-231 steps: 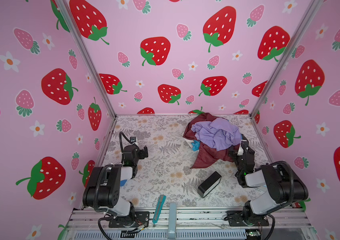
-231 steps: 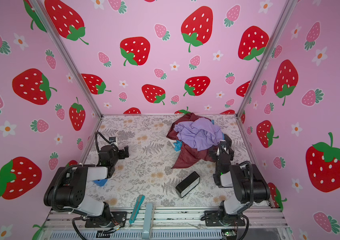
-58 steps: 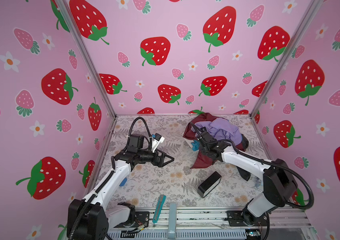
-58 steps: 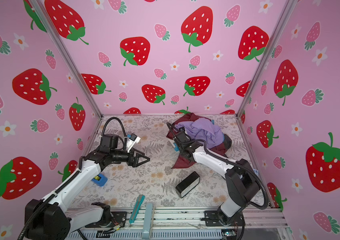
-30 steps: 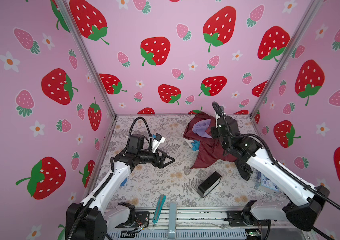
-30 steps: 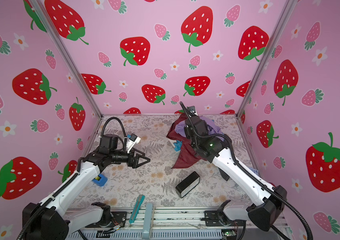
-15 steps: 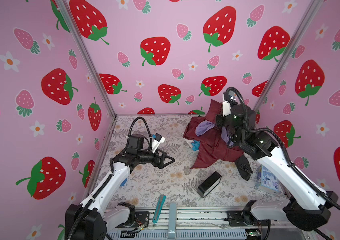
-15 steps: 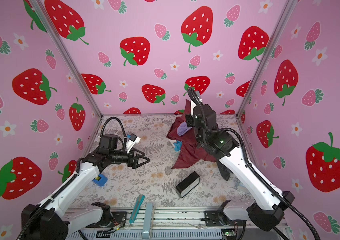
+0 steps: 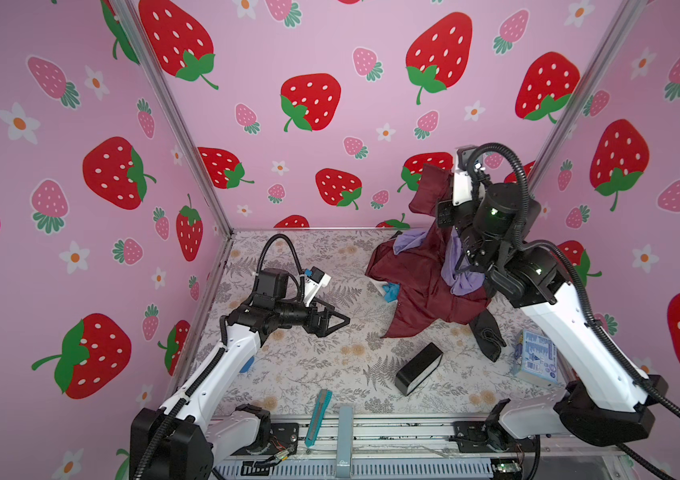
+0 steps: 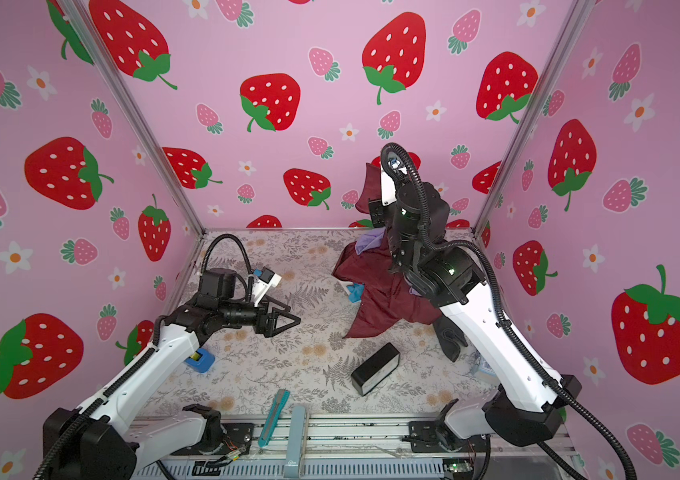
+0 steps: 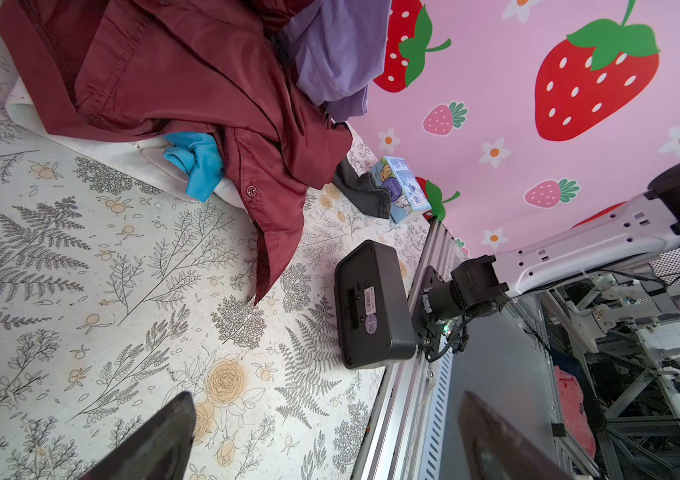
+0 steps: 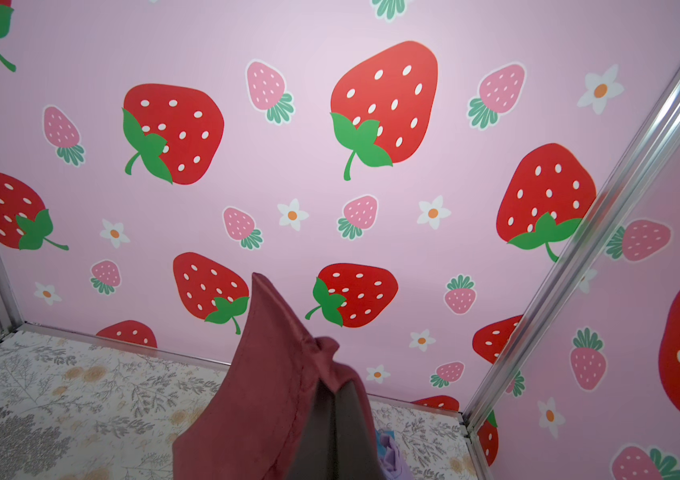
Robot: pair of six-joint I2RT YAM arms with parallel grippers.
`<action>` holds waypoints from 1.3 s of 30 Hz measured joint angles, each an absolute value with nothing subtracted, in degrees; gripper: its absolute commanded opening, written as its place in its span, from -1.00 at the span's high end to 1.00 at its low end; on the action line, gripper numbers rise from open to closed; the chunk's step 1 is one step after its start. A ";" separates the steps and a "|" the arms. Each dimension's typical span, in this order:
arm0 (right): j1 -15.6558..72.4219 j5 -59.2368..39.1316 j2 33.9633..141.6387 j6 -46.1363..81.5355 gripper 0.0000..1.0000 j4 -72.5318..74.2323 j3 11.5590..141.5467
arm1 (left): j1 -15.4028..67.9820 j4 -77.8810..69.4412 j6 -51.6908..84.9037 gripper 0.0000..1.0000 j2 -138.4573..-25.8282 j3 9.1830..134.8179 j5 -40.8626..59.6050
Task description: Pick out a specific cloth from the pile
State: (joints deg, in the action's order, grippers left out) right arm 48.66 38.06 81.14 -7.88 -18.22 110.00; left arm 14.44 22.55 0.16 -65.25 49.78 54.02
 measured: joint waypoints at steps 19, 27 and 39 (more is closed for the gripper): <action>50.00 30.22 84.29 -8.99 1.00 -16.93 116.38 | 14.44 22.55 -0.01 -0.99 -65.25 49.78 54.02; 50.37 29.06 81.23 -2.00 1.00 -19.88 93.06 | 14.44 22.55 -0.08 -0.98 -65.25 49.78 54.02; 49.21 29.63 81.43 3.97 1.00 -22.35 78.39 | 14.44 22.55 -0.05 -0.98 -65.25 49.78 54.02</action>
State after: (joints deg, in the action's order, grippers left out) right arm 49.21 29.63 81.43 3.97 -22.35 78.39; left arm 14.44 22.55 -0.05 -65.25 49.78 54.02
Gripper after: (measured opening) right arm 0.038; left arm 0.993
